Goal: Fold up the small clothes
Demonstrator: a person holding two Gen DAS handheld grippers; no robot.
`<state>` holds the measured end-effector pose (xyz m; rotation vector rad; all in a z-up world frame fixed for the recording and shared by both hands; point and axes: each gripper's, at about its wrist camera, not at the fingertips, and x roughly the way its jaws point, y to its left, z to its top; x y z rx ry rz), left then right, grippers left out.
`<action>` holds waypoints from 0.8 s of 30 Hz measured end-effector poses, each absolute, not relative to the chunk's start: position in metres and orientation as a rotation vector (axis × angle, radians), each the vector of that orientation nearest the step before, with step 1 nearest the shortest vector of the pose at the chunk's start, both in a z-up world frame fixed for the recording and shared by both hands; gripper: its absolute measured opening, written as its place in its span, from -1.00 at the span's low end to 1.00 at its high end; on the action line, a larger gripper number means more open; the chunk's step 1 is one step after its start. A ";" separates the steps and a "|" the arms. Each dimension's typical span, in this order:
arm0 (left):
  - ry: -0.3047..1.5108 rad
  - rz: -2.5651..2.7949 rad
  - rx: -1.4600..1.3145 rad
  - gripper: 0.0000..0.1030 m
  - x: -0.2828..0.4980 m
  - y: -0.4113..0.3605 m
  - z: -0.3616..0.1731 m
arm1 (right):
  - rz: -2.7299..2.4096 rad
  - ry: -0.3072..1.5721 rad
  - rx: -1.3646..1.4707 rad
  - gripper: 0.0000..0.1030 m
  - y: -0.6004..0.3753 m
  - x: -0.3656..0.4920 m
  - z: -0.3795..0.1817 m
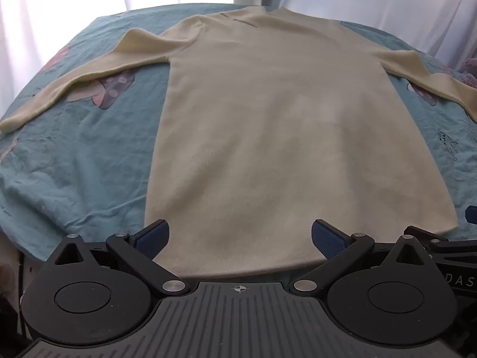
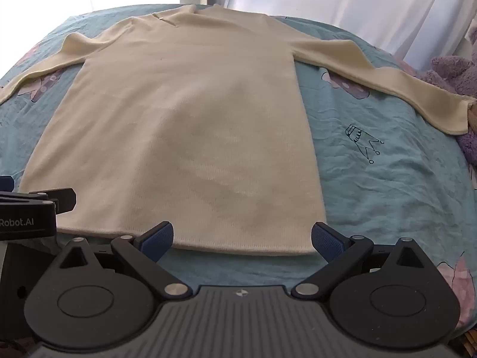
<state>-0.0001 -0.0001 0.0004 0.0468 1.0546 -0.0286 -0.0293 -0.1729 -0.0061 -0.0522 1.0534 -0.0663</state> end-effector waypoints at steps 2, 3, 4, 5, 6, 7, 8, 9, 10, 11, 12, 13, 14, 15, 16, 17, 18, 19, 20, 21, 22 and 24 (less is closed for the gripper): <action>1.049 -0.028 0.047 1.00 0.000 -0.001 0.001 | -0.067 1.045 -0.055 0.92 -0.173 -0.030 -0.005; 1.046 -0.028 0.047 1.00 -0.001 -0.001 0.001 | -0.066 1.044 -0.057 0.92 -0.173 -0.030 -0.005; 1.043 -0.029 0.044 1.00 -0.001 -0.001 0.001 | -0.065 1.043 -0.059 0.92 -0.173 -0.030 -0.005; 1.040 -0.029 0.035 1.00 -0.003 0.002 -0.001 | -0.064 1.042 -0.060 0.92 -0.173 -0.030 -0.004; 1.043 -0.027 0.033 1.00 -0.002 0.002 0.001 | -0.063 1.041 -0.062 0.92 -0.172 -0.030 -0.004; 1.047 -0.024 0.036 1.00 -0.001 0.002 0.001 | -0.062 1.039 -0.062 0.92 -0.172 -0.031 -0.002; 1.046 -0.021 0.040 1.00 -0.001 0.001 0.003 | -0.061 1.040 -0.063 0.92 -0.173 -0.029 -0.003; 1.044 -0.023 0.042 1.00 -0.001 0.001 0.003 | -0.060 1.038 -0.065 0.92 -0.173 -0.028 -0.003; 1.043 -0.026 0.042 1.00 -0.001 0.002 0.004 | -0.059 1.037 -0.066 0.92 -0.172 -0.028 -0.004; 1.041 -0.026 0.042 1.00 -0.001 0.001 0.005 | -0.057 1.036 -0.063 0.92 -0.174 -0.029 -0.004; 1.040 -0.023 0.041 1.00 -0.001 -0.001 0.006 | -0.056 1.037 -0.063 0.92 -0.174 -0.028 -0.004; 1.039 -0.024 0.041 1.00 0.000 -0.002 0.006 | -0.056 1.038 -0.063 0.92 -0.174 -0.028 -0.004; 1.040 -0.025 0.041 1.00 0.000 -0.001 0.005 | -0.056 1.040 -0.064 0.92 -0.173 -0.027 -0.003; 1.039 -0.026 0.041 1.00 0.001 -0.002 0.005 | -0.055 1.038 -0.059 0.92 -0.174 -0.027 -0.002; 1.039 -0.027 0.039 1.00 0.001 -0.002 0.005 | -0.054 1.037 -0.059 0.92 -0.174 -0.027 -0.002; 1.040 -0.028 0.037 1.00 0.001 -0.002 0.005 | -0.055 1.037 -0.059 0.92 -0.174 -0.027 -0.002; 1.040 -0.029 0.036 1.00 0.002 -0.002 0.004 | -0.055 1.037 -0.059 0.92 -0.174 -0.027 -0.002; 1.040 -0.028 0.036 1.00 0.002 -0.003 0.004 | -0.054 1.037 -0.059 0.92 -0.174 -0.027 -0.002; 1.040 -0.026 0.036 1.00 0.003 -0.003 0.004 | -0.053 1.037 -0.058 0.92 -0.174 -0.027 -0.002; 1.040 -0.024 0.036 1.00 0.003 -0.003 0.004 | -0.053 1.038 -0.057 0.92 -0.174 -0.027 -0.002; 1.041 -0.024 0.036 1.00 0.003 -0.003 0.004 | -0.052 1.038 -0.056 0.92 -0.174 -0.026 -0.002; 1.040 -0.028 0.032 1.00 0.003 -0.003 0.003 | -0.051 1.038 -0.056 0.92 -0.174 -0.026 -0.001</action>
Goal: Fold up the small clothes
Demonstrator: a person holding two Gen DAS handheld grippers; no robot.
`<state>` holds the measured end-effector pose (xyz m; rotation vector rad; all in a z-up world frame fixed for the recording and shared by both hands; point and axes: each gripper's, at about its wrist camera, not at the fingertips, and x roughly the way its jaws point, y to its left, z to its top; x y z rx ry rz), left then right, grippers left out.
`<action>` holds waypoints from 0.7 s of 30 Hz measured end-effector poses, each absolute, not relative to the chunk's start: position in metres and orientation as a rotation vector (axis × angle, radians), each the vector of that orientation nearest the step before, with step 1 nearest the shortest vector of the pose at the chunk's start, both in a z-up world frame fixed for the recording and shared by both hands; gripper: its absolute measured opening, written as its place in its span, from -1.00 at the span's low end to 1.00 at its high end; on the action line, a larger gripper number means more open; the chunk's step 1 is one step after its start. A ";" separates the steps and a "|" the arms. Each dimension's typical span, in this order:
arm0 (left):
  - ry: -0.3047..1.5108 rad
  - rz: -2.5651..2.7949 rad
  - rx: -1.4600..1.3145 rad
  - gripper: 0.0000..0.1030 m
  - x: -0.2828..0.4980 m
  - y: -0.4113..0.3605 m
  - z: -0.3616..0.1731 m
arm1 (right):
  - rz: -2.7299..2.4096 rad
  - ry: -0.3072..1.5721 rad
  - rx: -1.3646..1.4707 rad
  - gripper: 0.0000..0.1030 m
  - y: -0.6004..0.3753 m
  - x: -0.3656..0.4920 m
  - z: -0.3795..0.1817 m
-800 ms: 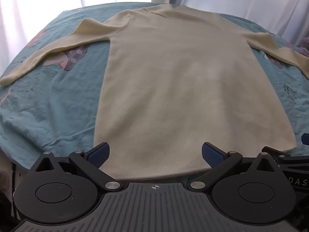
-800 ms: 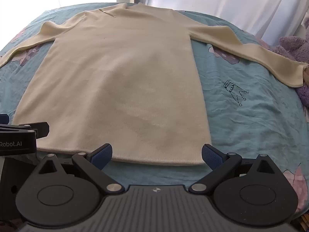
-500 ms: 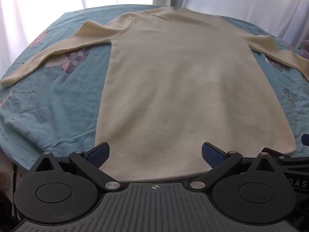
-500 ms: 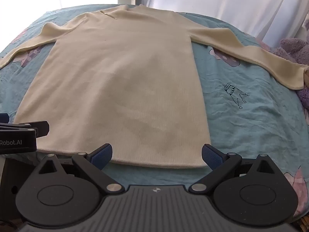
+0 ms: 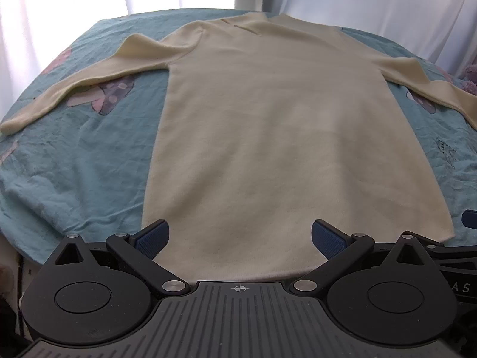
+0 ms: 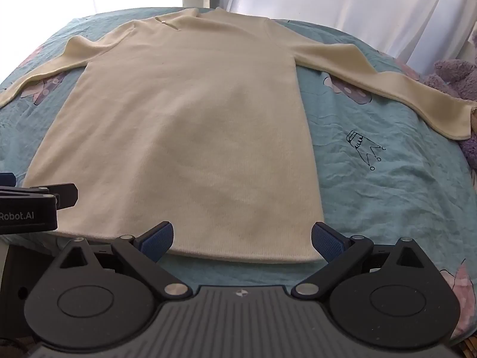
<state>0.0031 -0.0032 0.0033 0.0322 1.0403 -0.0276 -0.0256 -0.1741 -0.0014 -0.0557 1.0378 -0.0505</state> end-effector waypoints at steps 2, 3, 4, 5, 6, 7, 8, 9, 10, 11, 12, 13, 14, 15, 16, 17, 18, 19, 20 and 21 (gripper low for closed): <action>1.040 -0.029 0.032 1.00 0.004 -0.003 0.003 | -0.049 1.038 -0.054 0.92 -0.175 -0.025 -0.002; 1.040 -0.028 0.033 1.00 0.005 -0.003 0.003 | -0.048 1.038 -0.054 0.92 -0.175 -0.025 -0.002; 1.039 -0.028 0.033 1.00 0.005 -0.003 0.002 | -0.047 1.039 -0.053 0.92 -0.175 -0.025 -0.002; 1.039 -0.028 0.033 1.00 0.005 -0.003 0.002 | -0.047 1.039 -0.053 0.92 -0.176 -0.024 -0.003; 1.040 -0.028 0.034 1.00 0.005 -0.003 0.002 | -0.047 1.039 -0.053 0.92 -0.176 -0.024 -0.003; 1.040 -0.029 0.035 1.00 0.005 -0.003 0.001 | -0.047 1.040 -0.053 0.92 -0.176 -0.024 -0.003; 1.040 -0.030 0.036 1.00 0.005 -0.003 0.001 | -0.047 1.040 -0.053 0.92 -0.176 -0.023 -0.003; 1.040 -0.030 0.037 1.00 0.005 -0.003 0.001 | -0.047 1.040 -0.052 0.92 -0.176 -0.023 -0.003; 1.040 -0.030 0.038 1.00 0.006 -0.004 0.002 | -0.046 1.040 -0.052 0.92 -0.176 -0.023 -0.003; 1.040 -0.031 0.039 1.00 0.006 -0.004 0.001 | -0.046 1.040 -0.052 0.92 -0.176 -0.023 -0.003; 1.041 -0.031 0.039 1.00 0.007 -0.004 0.001 | -0.046 1.040 -0.052 0.92 -0.176 -0.023 -0.003; 1.041 -0.030 0.039 1.00 0.007 -0.004 0.001 | -0.047 1.041 -0.052 0.92 -0.176 -0.023 -0.003; 1.042 -0.030 0.039 1.00 0.007 -0.004 0.001 | -0.047 1.040 -0.053 0.92 -0.176 -0.023 -0.003; 1.042 -0.030 0.038 1.00 0.007 -0.004 0.001 | -0.046 1.040 -0.053 0.92 -0.176 -0.023 -0.003; 1.042 -0.030 0.038 1.00 0.007 -0.004 0.001 | -0.046 1.040 -0.052 0.92 -0.176 -0.023 -0.003; 1.042 -0.030 0.039 1.00 0.007 -0.005 0.002 | -0.046 1.040 -0.052 0.92 -0.176 -0.023 -0.003; 1.042 -0.030 0.039 1.00 0.007 -0.005 0.002 | -0.046 1.040 -0.052 0.92 -0.175 -0.023 -0.003; 1.042 -0.030 0.039 1.00 0.007 -0.005 0.002 | -0.046 1.040 -0.053 0.92 -0.176 -0.023 -0.003; 1.042 -0.029 0.038 1.00 0.007 -0.005 0.002 | -0.046 1.040 -0.053 0.92 -0.176 -0.023 -0.003; 1.042 -0.029 0.039 1.00 0.007 -0.005 0.002 | -0.045 1.039 -0.053 0.92 -0.176 -0.023 -0.003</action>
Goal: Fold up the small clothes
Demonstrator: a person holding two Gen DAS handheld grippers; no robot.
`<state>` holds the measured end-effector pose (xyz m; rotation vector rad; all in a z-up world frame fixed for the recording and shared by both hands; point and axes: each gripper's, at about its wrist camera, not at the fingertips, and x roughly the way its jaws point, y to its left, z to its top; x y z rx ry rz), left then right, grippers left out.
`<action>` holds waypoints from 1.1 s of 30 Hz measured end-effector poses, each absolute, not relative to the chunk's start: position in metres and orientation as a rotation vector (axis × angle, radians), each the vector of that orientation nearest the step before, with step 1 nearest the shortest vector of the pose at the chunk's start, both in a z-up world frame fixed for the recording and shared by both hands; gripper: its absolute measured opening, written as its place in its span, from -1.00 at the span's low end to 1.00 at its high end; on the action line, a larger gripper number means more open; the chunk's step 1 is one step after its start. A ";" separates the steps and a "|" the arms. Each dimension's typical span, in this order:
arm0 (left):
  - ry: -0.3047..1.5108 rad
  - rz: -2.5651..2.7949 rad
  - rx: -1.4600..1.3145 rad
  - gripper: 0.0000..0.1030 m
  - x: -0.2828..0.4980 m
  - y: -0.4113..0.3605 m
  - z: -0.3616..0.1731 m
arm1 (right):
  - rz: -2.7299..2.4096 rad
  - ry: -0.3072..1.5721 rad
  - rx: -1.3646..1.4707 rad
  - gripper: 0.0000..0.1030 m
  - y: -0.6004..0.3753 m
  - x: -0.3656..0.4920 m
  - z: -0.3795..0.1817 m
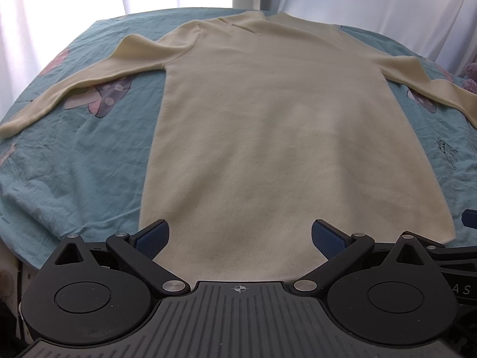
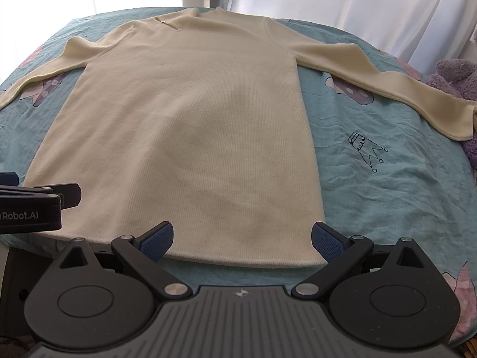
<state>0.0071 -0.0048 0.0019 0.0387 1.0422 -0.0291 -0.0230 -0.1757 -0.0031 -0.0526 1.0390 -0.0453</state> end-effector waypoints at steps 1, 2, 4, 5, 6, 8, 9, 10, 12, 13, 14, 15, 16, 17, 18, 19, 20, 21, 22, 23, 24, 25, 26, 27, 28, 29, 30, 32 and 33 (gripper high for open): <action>1.043 -0.029 0.038 1.00 0.007 -0.005 0.002 | -0.045 1.038 -0.053 0.92 -0.176 -0.023 -0.003; 1.043 -0.029 0.038 1.00 0.007 -0.005 0.002 | -0.045 1.038 -0.052 0.92 -0.176 -0.022 -0.004; 1.042 -0.029 0.039 1.00 0.007 -0.005 0.002 | -0.045 1.038 -0.052 0.92 -0.175 -0.022 -0.004; 1.041 -0.029 0.039 1.00 0.007 -0.005 0.002 | -0.045 1.039 -0.052 0.92 -0.176 -0.022 -0.004; 1.041 -0.029 0.039 1.00 0.008 -0.005 0.002 | -0.045 1.039 -0.052 0.92 -0.176 -0.022 -0.004; 1.042 -0.029 0.038 1.00 0.008 -0.005 0.002 | -0.044 1.038 -0.052 0.92 -0.176 -0.022 -0.003; 1.042 -0.028 0.039 1.00 0.008 -0.005 0.002 | -0.044 1.038 -0.052 0.92 -0.176 -0.022 -0.003; 1.042 -0.029 0.038 1.00 0.008 -0.004 0.002 | -0.043 1.037 -0.052 0.92 -0.176 -0.022 -0.003; 1.042 -0.029 0.038 1.00 0.008 -0.004 0.002 | -0.043 1.037 -0.051 0.92 -0.175 -0.021 -0.004; 1.042 -0.030 0.039 1.00 0.009 -0.004 0.002 | -0.043 1.037 -0.052 0.92 -0.175 -0.021 -0.004; 1.043 -0.029 0.039 1.00 0.009 -0.004 0.002 | -0.043 1.037 -0.051 0.92 -0.175 -0.020 -0.004; 1.043 -0.029 0.038 1.00 0.009 -0.004 0.002 | -0.042 1.038 -0.051 0.92 -0.175 -0.020 -0.004; 1.043 -0.030 0.038 1.00 0.008 -0.004 0.002 | -0.043 1.039 -0.051 0.92 -0.175 -0.020 -0.004; 1.043 -0.031 0.038 1.00 0.009 -0.004 0.002 | -0.044 1.039 -0.051 0.92 -0.174 -0.019 -0.004; 1.043 -0.030 0.039 1.00 0.009 -0.004 0.002 | -0.044 1.039 -0.050 0.92 -0.173 -0.019 -0.003; 1.042 -0.030 0.039 1.00 0.009 -0.004 0.002 | -0.044 1.038 -0.049 0.92 -0.173 -0.018 -0.003; 1.042 -0.030 0.039 1.00 0.010 -0.004 0.001 | -0.045 1.037 -0.047 0.92 -0.173 -0.018 -0.003; 1.042 -0.030 0.039 1.00 0.010 -0.004 0.001 | -0.045 1.035 -0.046 0.92 -0.174 -0.019 -0.004; 1.042 -0.031 0.039 1.00 0.010 -0.004 0.001 | -0.045 1.035 -0.045 0.92 -0.173 -0.018 -0.004; 1.042 -0.031 0.039 1.00 0.010 -0.004 0.001 | -0.043 1.034 -0.044 0.92 -0.175 -0.020 -0.004; 1.043 -0.031 0.039 1.00 0.010 -0.005 0.001 | -0.043 1.034 -0.044 0.92 -0.175 -0.020 -0.004; 1.043 -0.033 0.039 1.00 0.011 -0.005 0.001 | -0.043 1.033 -0.043 0.92 -0.175 -0.020 -0.003; 1.043 -0.034 0.038 1.00 0.011 -0.005 0.001 | -0.041 1.032 -0.043 0.92 -0.176 -0.021 -0.004; 1.044 -0.034 0.038 1.00 0.011 -0.006 0.001 | -0.041 1.032 -0.042 0.92 -0.175 -0.020 -0.004; 1.045 -0.035 0.037 1.00 0.012 -0.006 0.001 | -0.041 1.032 -0.040 0.92 -0.177 -0.021 -0.004; 1.046 -0.036 0.037 1.00 0.012 -0.006 0.001 | -0.040 1.033 -0.039 0.92 -0.178 -0.021 -0.004; 1.046 -0.036 0.037 1.00 0.012 -0.006 0.001 | -0.040 1.033 -0.038 0.92 -0.178 -0.021 -0.004; 1.047 -0.037 0.037 1.00 0.012 -0.006 0.001 | -0.040 1.034 -0.035 0.92 -0.178 -0.021 -0.004; 1.047 -0.038 0.037 1.00 0.012 -0.006 0.001 | -0.039 1.034 -0.035 0.92 -0.179 -0.020 -0.004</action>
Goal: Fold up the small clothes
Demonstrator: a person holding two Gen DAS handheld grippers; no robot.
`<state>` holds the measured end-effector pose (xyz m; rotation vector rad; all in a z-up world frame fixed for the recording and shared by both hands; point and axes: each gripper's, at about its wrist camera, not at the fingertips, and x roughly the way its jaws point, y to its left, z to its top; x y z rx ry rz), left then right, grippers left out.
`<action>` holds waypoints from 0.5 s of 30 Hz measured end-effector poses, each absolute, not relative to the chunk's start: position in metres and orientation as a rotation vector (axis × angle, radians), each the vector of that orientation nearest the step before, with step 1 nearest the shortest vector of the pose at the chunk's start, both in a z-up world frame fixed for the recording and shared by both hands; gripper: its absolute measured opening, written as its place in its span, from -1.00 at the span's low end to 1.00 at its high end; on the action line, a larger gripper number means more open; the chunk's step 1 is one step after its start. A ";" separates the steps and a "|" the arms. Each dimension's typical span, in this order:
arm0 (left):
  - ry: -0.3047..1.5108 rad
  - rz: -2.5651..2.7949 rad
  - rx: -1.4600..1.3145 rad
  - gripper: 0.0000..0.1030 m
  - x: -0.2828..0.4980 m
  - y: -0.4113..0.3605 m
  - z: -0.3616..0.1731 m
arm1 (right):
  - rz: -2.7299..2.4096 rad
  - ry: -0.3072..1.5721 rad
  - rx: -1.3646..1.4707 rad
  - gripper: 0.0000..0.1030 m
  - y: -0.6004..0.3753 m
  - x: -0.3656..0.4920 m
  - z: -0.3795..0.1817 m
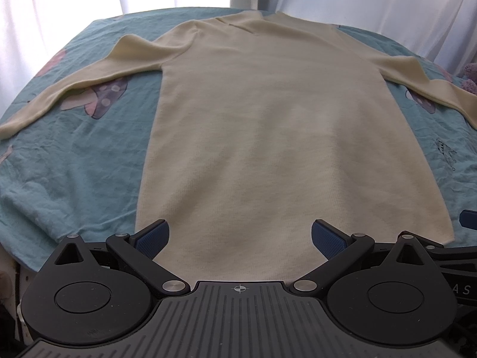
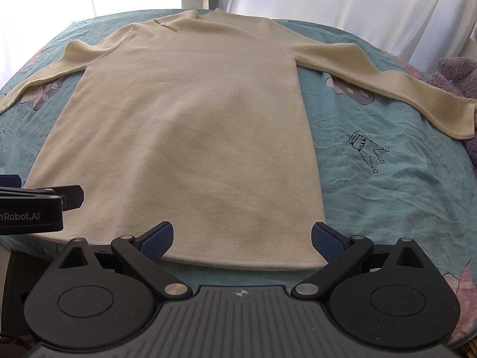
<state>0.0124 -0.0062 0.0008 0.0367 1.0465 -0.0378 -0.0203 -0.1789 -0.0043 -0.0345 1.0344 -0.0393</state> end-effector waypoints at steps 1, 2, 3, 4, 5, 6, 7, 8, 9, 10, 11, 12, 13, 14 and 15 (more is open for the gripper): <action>1.047 -0.037 0.037 1.00 0.012 -0.006 0.001 | -0.039 1.035 -0.034 0.92 -0.179 -0.020 -0.004; 1.047 -0.037 0.037 1.00 0.013 -0.006 0.001 | -0.039 1.035 -0.033 0.92 -0.179 -0.020 -0.004; 1.047 -0.037 0.037 1.00 0.013 -0.006 0.001 | -0.038 1.036 -0.032 0.92 -0.179 -0.020 -0.005; 1.048 -0.037 0.037 1.00 0.013 -0.006 0.001 | -0.039 1.037 -0.031 0.92 -0.179 -0.020 -0.005; 1.049 -0.037 0.038 1.00 0.013 -0.007 0.000 | -0.039 1.038 -0.030 0.92 -0.179 -0.019 -0.005; 1.050 -0.037 0.038 1.00 0.013 -0.008 0.000 | -0.039 1.039 -0.030 0.92 -0.179 -0.019 -0.005; 1.051 -0.037 0.039 1.00 0.013 -0.008 0.000 | -0.039 1.038 -0.029 0.92 -0.179 -0.019 -0.005; 1.052 -0.037 0.038 1.00 0.014 -0.008 0.000 | -0.039 1.039 -0.029 0.92 -0.180 -0.019 -0.005; 1.054 -0.036 0.038 1.00 0.014 -0.008 0.000 | -0.038 1.039 -0.028 0.92 -0.180 -0.019 -0.005; 1.055 -0.036 0.038 1.00 0.014 -0.008 0.000 | -0.038 1.040 -0.028 0.92 -0.180 -0.018 -0.005; 1.057 -0.037 0.038 1.00 0.015 -0.008 0.000 | -0.038 1.041 -0.027 0.92 -0.180 -0.018 -0.005; 1.059 -0.037 0.039 1.00 0.015 -0.008 -0.001 | -0.037 1.041 -0.027 0.92 -0.180 -0.018 -0.005; 1.061 -0.038 0.039 1.00 0.015 -0.008 -0.001 | -0.037 1.042 -0.026 0.92 -0.180 -0.017 -0.005; 1.062 -0.038 0.039 1.00 0.016 -0.008 -0.001 | -0.037 1.042 -0.025 0.92 -0.180 -0.017 -0.006; 1.064 -0.039 0.039 1.00 0.016 -0.008 -0.001 | -0.036 1.042 -0.024 0.92 -0.181 -0.017 -0.006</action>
